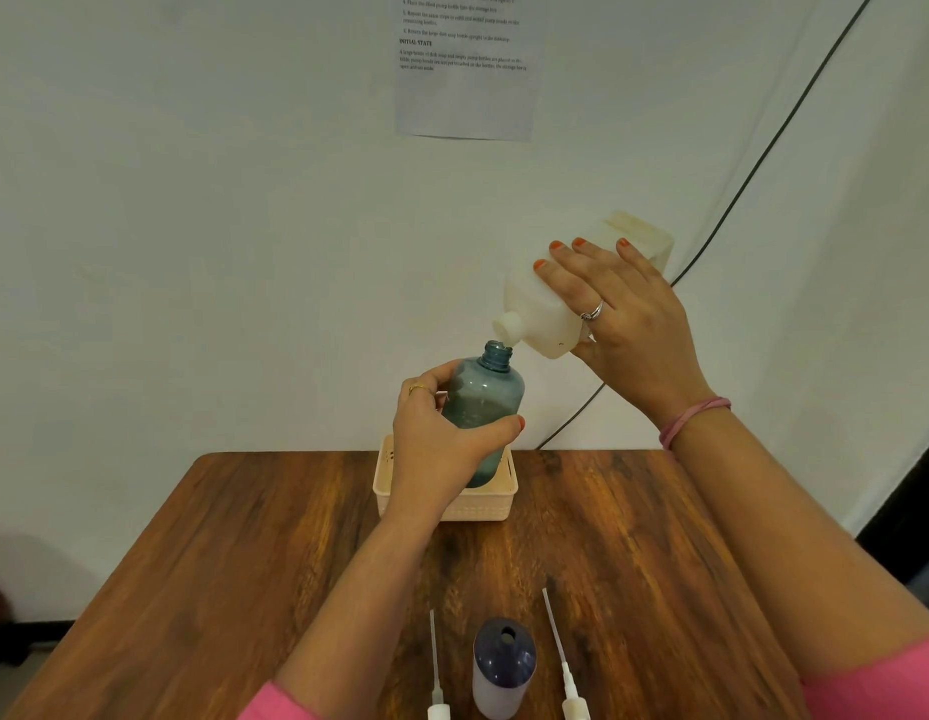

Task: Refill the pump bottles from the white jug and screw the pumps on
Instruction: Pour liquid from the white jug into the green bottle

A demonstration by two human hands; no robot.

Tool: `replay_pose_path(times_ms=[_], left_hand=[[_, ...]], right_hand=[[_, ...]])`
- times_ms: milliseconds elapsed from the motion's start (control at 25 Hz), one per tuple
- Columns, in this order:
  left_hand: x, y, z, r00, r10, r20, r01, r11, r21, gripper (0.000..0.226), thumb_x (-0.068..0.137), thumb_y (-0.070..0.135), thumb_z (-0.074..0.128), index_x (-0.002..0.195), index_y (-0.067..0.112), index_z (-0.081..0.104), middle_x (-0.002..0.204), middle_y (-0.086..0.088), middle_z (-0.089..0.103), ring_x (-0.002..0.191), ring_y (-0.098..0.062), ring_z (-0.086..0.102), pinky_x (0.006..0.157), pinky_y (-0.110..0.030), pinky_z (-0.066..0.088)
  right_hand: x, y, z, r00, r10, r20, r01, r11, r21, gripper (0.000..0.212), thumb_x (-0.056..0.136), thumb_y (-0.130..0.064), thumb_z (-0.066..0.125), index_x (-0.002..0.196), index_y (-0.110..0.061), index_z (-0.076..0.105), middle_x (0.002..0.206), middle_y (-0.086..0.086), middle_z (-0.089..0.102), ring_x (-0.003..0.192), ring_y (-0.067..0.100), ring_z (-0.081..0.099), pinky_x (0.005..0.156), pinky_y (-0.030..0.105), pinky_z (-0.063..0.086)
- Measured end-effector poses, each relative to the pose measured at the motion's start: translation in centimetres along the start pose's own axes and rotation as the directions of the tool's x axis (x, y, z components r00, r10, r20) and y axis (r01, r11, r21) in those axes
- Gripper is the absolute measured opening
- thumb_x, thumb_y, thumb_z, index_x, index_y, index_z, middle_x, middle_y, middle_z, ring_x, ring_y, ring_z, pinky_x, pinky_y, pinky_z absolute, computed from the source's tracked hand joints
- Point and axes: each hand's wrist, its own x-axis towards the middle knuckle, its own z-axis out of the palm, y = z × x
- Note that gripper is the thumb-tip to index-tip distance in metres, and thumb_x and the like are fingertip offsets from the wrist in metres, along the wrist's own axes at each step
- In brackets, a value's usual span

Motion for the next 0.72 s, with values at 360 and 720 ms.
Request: replay_pose_path(times_ms=[360,720], left_hand=[[0.08,-0.08,-0.15,1.000,-0.009,0.004,0.009,1.000,0.003,0.074,0.059,0.025,0.089,0.116,0.038,0.044,0.122,0.006,0.051,0.108,-0.010,0.052,0.079,-0.018,0.048],[0.07,-0.23,-0.12,1.000,-0.019,0.003,0.019,1.000,0.010,0.076,0.059,0.025,0.089,0.119,0.036,0.044,0.123,0.006,0.051,0.111,-0.012,0.052,0.084,-0.022,0.050]], right_hand=[[0.13,-0.07,0.11,1.000,-0.010,-0.020,0.010,1.000,-0.016,0.058,0.082,-0.014,0.072,0.135,-0.010,0.049,0.135,0.014,0.056,0.125,0.032,0.052,0.108,0.049,0.033],[0.12,-0.05,0.52,1.000,-0.027,-0.014,0.027,0.999,-0.031,0.058,0.083,-0.014,0.071,0.136,-0.011,0.047,0.136,0.014,0.054,0.126,0.032,0.051,0.109,0.049,0.031]])
